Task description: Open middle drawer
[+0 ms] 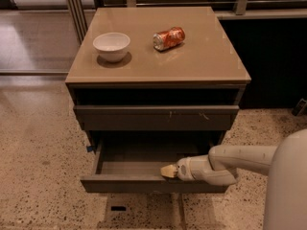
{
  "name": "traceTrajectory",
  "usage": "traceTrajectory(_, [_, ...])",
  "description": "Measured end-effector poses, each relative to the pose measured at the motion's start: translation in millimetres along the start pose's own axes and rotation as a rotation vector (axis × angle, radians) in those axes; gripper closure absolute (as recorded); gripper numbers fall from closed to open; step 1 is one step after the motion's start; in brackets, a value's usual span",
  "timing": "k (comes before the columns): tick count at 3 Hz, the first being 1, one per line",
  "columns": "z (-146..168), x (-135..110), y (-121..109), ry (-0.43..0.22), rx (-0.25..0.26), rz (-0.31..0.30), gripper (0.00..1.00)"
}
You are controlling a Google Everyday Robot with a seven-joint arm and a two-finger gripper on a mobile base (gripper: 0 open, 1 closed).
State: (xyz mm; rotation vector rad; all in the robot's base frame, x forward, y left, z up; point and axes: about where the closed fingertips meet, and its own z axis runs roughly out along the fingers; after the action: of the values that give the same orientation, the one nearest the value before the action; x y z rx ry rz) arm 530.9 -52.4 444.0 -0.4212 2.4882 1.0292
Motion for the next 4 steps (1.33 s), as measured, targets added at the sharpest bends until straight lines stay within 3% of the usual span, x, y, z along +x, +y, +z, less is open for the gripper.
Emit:
traceTrajectory(1, [-23.0,-13.6,10.2,-0.143,-0.022,-0.045,1.00])
traceTrajectory(3, [-87.1,-48.0,34.6,-0.437,0.034,-0.243,1.00])
traceTrajectory(4, [-113.8,-61.7,52.1,-0.519,0.038,-0.297,0.82])
